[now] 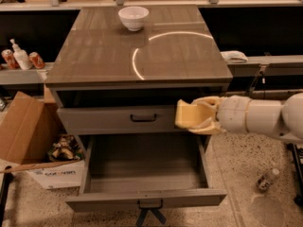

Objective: Pick sponge from middle drawer and place on counter

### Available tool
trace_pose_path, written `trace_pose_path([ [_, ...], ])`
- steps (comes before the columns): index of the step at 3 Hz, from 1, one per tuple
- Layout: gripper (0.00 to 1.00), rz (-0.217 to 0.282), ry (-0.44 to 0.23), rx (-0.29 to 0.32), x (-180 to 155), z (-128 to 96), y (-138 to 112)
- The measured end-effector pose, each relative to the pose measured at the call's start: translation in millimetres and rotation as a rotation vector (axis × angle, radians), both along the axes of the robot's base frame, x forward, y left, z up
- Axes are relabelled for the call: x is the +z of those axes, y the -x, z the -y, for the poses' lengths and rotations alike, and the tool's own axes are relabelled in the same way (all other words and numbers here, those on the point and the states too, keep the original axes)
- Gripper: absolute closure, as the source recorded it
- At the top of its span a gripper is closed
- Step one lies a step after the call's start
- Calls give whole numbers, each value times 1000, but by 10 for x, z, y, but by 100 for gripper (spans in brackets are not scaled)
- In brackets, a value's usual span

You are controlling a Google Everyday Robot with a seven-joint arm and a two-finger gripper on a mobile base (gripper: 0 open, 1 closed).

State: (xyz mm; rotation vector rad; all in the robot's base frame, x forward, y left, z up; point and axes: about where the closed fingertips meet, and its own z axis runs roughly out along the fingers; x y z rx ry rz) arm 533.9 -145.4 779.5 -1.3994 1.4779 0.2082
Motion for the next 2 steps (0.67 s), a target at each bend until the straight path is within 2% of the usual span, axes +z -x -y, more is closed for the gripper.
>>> trace_pose_path([
  [1, 100, 87, 9, -3, 612, 21, -232],
  [2, 100, 87, 9, -3, 612, 21, -232],
])
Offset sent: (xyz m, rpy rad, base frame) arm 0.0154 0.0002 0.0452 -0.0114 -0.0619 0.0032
